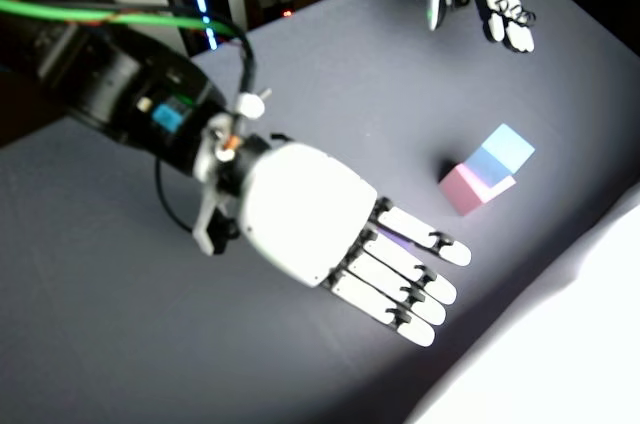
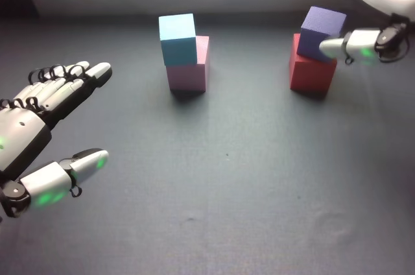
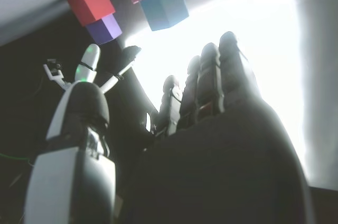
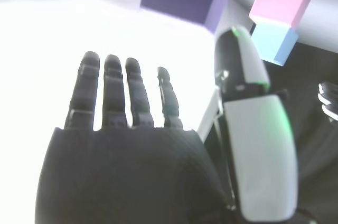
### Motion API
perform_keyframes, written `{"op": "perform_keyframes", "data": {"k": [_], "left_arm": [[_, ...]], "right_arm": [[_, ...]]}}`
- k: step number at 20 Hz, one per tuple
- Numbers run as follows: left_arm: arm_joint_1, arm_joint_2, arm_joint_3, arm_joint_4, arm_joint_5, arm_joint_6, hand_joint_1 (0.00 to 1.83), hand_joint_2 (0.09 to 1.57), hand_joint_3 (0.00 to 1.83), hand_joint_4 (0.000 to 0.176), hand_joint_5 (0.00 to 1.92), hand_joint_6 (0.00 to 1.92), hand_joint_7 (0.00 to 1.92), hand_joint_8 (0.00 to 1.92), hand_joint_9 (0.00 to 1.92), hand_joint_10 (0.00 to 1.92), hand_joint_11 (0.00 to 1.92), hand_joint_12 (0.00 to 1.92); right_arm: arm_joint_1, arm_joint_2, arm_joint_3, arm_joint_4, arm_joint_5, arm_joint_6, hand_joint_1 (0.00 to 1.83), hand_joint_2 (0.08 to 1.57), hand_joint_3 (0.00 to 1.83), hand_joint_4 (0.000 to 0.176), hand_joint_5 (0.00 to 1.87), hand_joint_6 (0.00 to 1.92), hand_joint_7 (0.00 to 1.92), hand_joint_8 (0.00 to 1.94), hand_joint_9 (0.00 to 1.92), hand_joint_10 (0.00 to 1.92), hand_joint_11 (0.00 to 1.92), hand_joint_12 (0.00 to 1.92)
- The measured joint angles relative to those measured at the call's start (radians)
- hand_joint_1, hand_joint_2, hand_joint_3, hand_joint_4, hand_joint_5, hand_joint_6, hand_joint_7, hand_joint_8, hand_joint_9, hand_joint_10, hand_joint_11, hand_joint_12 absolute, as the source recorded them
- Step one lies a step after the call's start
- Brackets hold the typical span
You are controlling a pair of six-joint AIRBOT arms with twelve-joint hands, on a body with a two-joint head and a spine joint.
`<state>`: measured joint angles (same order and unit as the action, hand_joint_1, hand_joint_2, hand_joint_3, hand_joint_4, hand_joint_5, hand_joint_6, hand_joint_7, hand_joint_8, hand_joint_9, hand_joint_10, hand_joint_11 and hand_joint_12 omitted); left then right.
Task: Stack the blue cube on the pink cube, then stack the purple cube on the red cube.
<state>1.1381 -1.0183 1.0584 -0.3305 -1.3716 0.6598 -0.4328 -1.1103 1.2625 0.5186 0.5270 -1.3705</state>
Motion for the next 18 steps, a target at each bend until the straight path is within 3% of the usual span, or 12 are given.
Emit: {"op": "perform_keyframes", "data": {"k": [1, 2, 3, 5, 7, 8, 9, 10, 11, 13, 15, 18], "left_arm": [[0.003, 0.001, 0.0, -0.001, -0.006, 0.0, 0.58, 1.31, 0.0, 0.164, 0.04, 0.0, 0.0, 0.0, 0.0, 0.0, 0.0, 0.0], [0.006, 0.001, -0.001, -0.001, -0.007, 0.0, 0.6, 1.31, 0.0, 0.139, 0.05, 0.0, 0.0, 0.0, 0.0, 0.0, 0.0, 0.0], [0.014, 0.007, -0.01, -0.004, -0.014, 0.0, 0.6, 1.31, 0.0, 0.136, 0.04, 0.0, 0.0, 0.0, 0.0, 0.0, 0.0, 0.0], [0.018, 0.013, -0.014, -0.011, -0.018, 0.0, 0.56, 1.29, 0.0, 0.148, 0.01, 0.0, 0.0, 0.0, 0.0, 0.0, 0.0, 0.0], [0.027, 0.018, -0.019, -0.025, -0.037, 0.0, 0.44, 1.25, 0.0, 0.161, 0.0, 0.0, 0.0, 0.0, 0.0, 0.0, 0.0, 0.0], [0.027, 0.024, -0.023, -0.025, -0.042, 0.0, 0.39, 1.23, 0.0, 0.169, 0.0, 0.0, 0.0, 0.0, 0.0, 0.0, 0.0, 0.0], [0.027, 0.026, -0.023, -0.02, -0.059, 0.001, 0.32, 1.18, 0.0, 0.158, 0.0, 0.0, 0.0, 0.0, 0.0, 0.0, 0.0, 0.0], [0.027, 0.037, -0.034, -0.021, -0.076, 0.006, 0.3, 1.15, 0.0, 0.158, 0.0, 0.0, 0.0, 0.0, 0.0, 0.0, 0.0, 0.0], [0.027, 0.044, -0.038, -0.018, -0.092, 0.013, 0.27, 1.1, 0.0, 0.172, 0.0, 0.0, 0.0, 0.0, 0.0, 0.0, 0.0, 0.0], [0.027, 0.061, -0.048, -0.018, -0.128, 0.028, 0.18, 1.07, 0.0, 0.176, 0.0, 0.0, 0.0, 0.0, 0.0, 0.0, 0.0, 0.0], [0.027, 0.071, -0.055, -0.015, -0.164, 0.033, 0.11, 1.05, 0.0, 0.176, 0.0, 0.0, 0.0, 0.0, 0.0, 0.0, 0.0, 0.0], [0.023, 0.098, -0.069, 0.016, -0.213, 0.047, 0.16, 1.09, 0.01, 0.164, 0.0, 0.0, 0.0, 0.0, 0.0, 0.0, 0.0, 0.0]], "right_arm": [[-0.009, 0.019, -0.031, -0.015, 0.018, 0.0, 0.7, 1.12, 0.0, 0.099, 0.0, 0.0, 0.0, 0.0, 0.0, 0.0, 0.0, 0.0], [-0.023, 0.048, -0.072, -0.032, 0.058, 0.0, 0.65, 1.1, 0.0, 0.094, 0.0, 0.0, 0.0, 0.0, 0.0, 0.0, 0.0, 0.0], [-0.043, 0.076, -0.111, -0.058, 0.101, 0.0, 0.62, 1.1, 0.0, 0.088, 0.0, 0.0, 0.0, 0.0, 0.0, 0.0, 0.0, 0.0], [-0.092, 0.132, -0.186, -0.084, 0.182, 0.0, 0.54, 1.08, 0.0, 0.129, 0.0, 0.0, 0.0, 0.0, 0.0, 0.0, 0.0, 0.0], [-0.146, 0.179, -0.249, -0.137, 0.263, 0.003, 0.52, 1.11, 0.0, 0.102, 0.0, 0.0, 0.0, 0.0, 0.0, 0.0, 0.0, 0.0], [-0.191, 0.205, -0.288, -0.165, 0.332, 0.024, 0.52, 1.11, 0.0, 0.103, 0.0, 0.0, 0.0, 0.0, 0.0, 0.0, 0.0, 0.0], [-0.234, 0.226, -0.317, -0.192, 0.389, 0.052, 0.52, 1.11, 0.0, 0.091, 0.0, 0.0, 0.0, 0.0, 0.0, 0.0, 0.0, 0.0], [-0.29, 0.249, -0.35, -0.212, 0.457, 0.075, 0.48, 1.1, 0.0, 0.106, 0.0, 0.0, 0.0, 0.0, 0.0, 0.0, 0.0, 0.0], [-0.339, 0.268, -0.378, -0.217, 0.514, 0.084, 0.36, 1.1, 0.0, 0.15, 0.0, 0.0, 0.0, 0.0, 0.0, 0.0, 0.0, 0.0], [-0.435, 0.3, -0.423, -0.212, 0.637, 0.085, 0.14, 1.22, 0.04, 0.157, 0.0, 0.0, 0.0, 0.0, 0.0, 0.0, 0.0, 0.0], [-0.505, 0.325, -0.455, -0.201, 0.749, 0.095, 0.06, 1.27, 0.05, 0.142, 0.0, 0.0, 0.0, 0.0, 0.0, 0.0, 0.0, 0.0], [-0.6, 0.356, -0.485, -0.206, 0.909, 0.145, 0.06, 1.29, 0.04, 0.077, 0.0, 0.0, 0.0, 0.0, 0.0, 0.0, 0.0, 0.0]]}}
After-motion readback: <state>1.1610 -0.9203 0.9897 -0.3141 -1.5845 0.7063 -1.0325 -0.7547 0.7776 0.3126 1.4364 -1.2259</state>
